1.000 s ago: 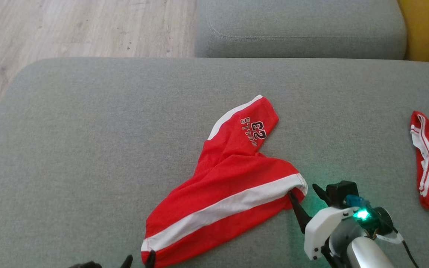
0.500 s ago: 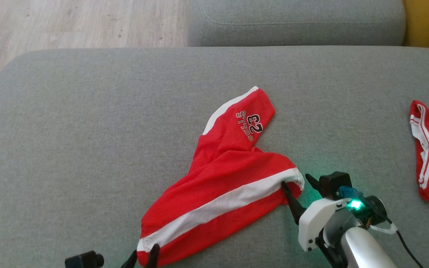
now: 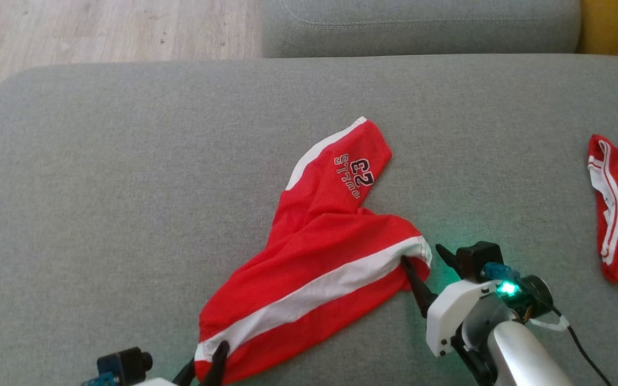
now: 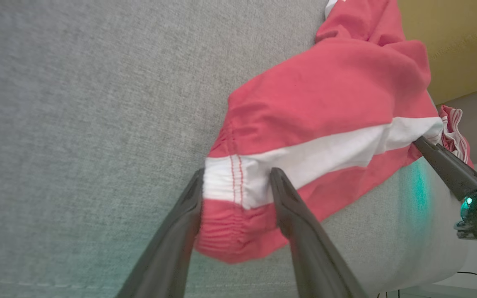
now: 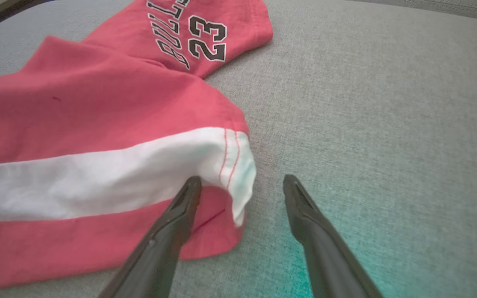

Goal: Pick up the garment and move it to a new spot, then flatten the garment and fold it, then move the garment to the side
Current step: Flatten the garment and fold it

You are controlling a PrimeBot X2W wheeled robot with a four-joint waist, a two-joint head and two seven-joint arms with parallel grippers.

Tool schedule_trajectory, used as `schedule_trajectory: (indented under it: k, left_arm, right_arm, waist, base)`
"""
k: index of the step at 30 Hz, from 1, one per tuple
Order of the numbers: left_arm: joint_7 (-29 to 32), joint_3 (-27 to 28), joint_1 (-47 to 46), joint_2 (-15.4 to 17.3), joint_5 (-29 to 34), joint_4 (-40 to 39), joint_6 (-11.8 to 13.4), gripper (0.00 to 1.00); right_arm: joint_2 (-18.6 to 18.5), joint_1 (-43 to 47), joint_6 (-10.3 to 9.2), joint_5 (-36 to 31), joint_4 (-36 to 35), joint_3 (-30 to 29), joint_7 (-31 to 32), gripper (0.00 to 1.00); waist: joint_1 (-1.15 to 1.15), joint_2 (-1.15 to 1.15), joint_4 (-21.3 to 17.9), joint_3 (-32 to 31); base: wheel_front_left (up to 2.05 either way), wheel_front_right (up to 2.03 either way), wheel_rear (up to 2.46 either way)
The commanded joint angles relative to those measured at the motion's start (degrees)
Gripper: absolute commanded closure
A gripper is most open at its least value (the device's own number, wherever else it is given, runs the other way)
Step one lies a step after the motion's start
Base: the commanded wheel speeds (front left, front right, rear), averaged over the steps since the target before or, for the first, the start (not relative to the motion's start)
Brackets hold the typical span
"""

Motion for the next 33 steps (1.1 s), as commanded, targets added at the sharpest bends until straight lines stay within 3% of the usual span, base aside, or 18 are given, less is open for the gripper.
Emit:
schedule_trajectory:
  k: [1,4,6,8,9,10,11,20,33]
  left_arm:
    - [-0.8,1.3,-2.1,0.2,-0.4,-1.4,-0.4,0.26]
    - [-1.3,1.0,-2.5,0.3,-0.7,-1.3,-0.5,0.40]
    - [-1.4,0.7,-2.6,0.4,-1.0,-1.3,-0.7,0.55]
    - [-1.7,0.5,-2.8,0.4,-1.4,-1.2,-0.8,0.78]
    - [-1.7,0.3,-2.9,0.4,-1.6,-1.1,-0.8,0.93]
    - [-1.9,0.2,-2.9,0.3,-1.9,-1.0,-0.8,1.00]
    - [-2.1,0.1,-3.0,0.3,-2.1,-0.8,-0.9,1.00]
    - [-4.8,0.2,-2.7,1.5,-2.7,-5.1,-1.1,1.00]
    - [-1.6,1.1,1.5,4.4,-10.6,-30.2,-1.1,1.00]
  right_arm:
    - [-0.2,-2.3,0.37,0.4,-1.4,1.6,-0.8,0.00]
    - [-0.2,-2.5,0.37,1.1,-1.3,2.4,-0.9,0.00]
    - [-0.2,-2.6,0.37,2.2,-1.3,3.3,-0.8,0.00]
    - [-0.2,-2.7,0.37,3.6,-1.3,4.3,-0.7,0.04]
    - [-0.2,-2.8,0.37,4.3,-1.4,4.8,-0.9,0.40]
    - [-0.2,-2.9,0.37,5.1,-1.5,5.3,-1.0,0.77]
    - [-0.2,-3.0,0.37,5.9,-1.5,6.0,-1.2,1.00]
    - [-1.7,-1.9,0.37,13.1,-6.0,4.5,-3.2,1.00]
    - [-6.9,8.5,0.37,29.3,-35.0,-1.6,4.7,1.00]
  waist:
    - [0.00,0.00,0.0,0.1]
    - [0.00,0.00,0.1,0.2]
    - [0.00,0.00,0.1,0.3]
    - [0.00,0.00,0.2,0.4]
    - [0.00,0.00,0.2,0.5]
    - [0.00,0.00,0.3,0.5]
    - [0.00,0.00,0.3,0.5]
    - [0.00,0.00,0.1,-1.0]
    - [0.00,0.00,-3.6,-4.0]
  base:
    - [0.00,0.00,0.00]
    - [0.00,0.00,0.00]
    - [0.00,0.00,0.00]
    - [0.00,0.00,0.00]
    - [0.00,0.00,0.00]
    - [0.00,0.00,0.00]
    - [0.00,0.00,0.00]
    - [0.00,0.00,0.00]
    - [0.00,0.00,0.00]
